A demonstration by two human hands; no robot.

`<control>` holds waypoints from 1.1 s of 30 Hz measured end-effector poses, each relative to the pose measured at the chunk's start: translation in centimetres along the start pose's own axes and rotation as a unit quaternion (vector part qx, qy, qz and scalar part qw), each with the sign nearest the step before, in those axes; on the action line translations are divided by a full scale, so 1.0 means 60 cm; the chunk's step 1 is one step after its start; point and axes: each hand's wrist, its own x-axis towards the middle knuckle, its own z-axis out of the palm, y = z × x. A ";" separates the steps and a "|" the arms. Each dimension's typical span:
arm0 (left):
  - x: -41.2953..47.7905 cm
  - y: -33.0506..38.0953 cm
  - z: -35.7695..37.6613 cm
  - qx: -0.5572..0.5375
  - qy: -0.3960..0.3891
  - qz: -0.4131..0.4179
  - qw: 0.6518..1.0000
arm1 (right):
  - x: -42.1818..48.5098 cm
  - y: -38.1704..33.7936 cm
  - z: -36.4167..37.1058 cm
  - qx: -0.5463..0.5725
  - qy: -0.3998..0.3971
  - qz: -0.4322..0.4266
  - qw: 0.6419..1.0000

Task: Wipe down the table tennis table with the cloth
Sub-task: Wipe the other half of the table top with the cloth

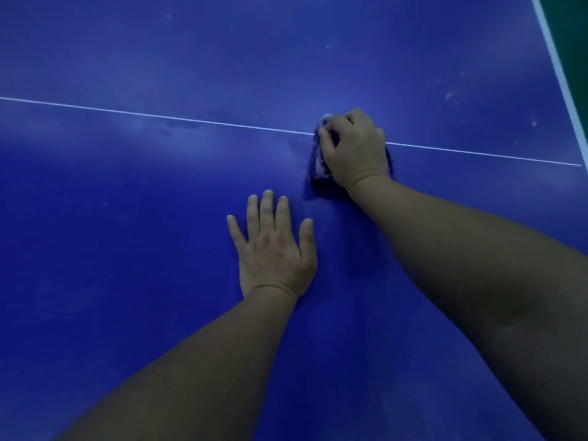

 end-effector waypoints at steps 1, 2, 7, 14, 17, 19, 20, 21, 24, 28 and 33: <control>0.001 0.001 -0.002 0.000 -0.002 0.000 1.000 | 0.005 -0.004 -0.002 -0.008 -0.005 0.009 1.000; 0.001 0.004 -0.005 -0.002 -0.005 -0.002 1.000 | -0.001 -0.006 -0.009 -0.019 -0.015 0.020 0.999; 0.003 0.003 -0.007 -0.009 0.006 -0.002 1.000 | -0.134 -0.029 -0.033 0.032 -0.008 -0.073 0.997; 0.002 0.005 -0.008 0.001 0.013 -0.007 1.000 | -0.038 -0.054 -0.004 0.053 -0.036 -0.086 0.994; 0.000 0.008 -0.009 0.004 0.016 -0.007 1.000 | -0.012 -0.058 0.004 0.013 -0.067 -0.050 0.996; 0.001 0.007 -0.009 0.003 0.018 -0.005 1.000 | -0.040 -0.052 -0.002 0.017 -0.056 -0.035 0.998; 0.001 0.006 -0.007 0.003 0.021 -0.004 1.000 | -0.066 -0.049 -0.006 0.025 -0.041 -0.038 0.998; 0.002 0.006 -0.005 0.002 0.022 -0.003 1.000 | -0.094 -0.046 -0.011 0.028 -0.029 -0.047 0.998; 0.002 0.005 -0.003 0.005 0.022 -0.004 1.000 | -0.111 -0.040 -0.014 0.028 -0.040 -0.064 0.997; 0.001 0.005 -0.002 0.013 0.022 0.001 1.000 | -0.026 -0.053 0.006 0.013 -0.053 -0.009 0.998; 0.001 0.006 -0.003 0.020 0.015 -0.009 1.000 | -0.026 -0.025 0.001 0.001 -0.047 0.010 0.999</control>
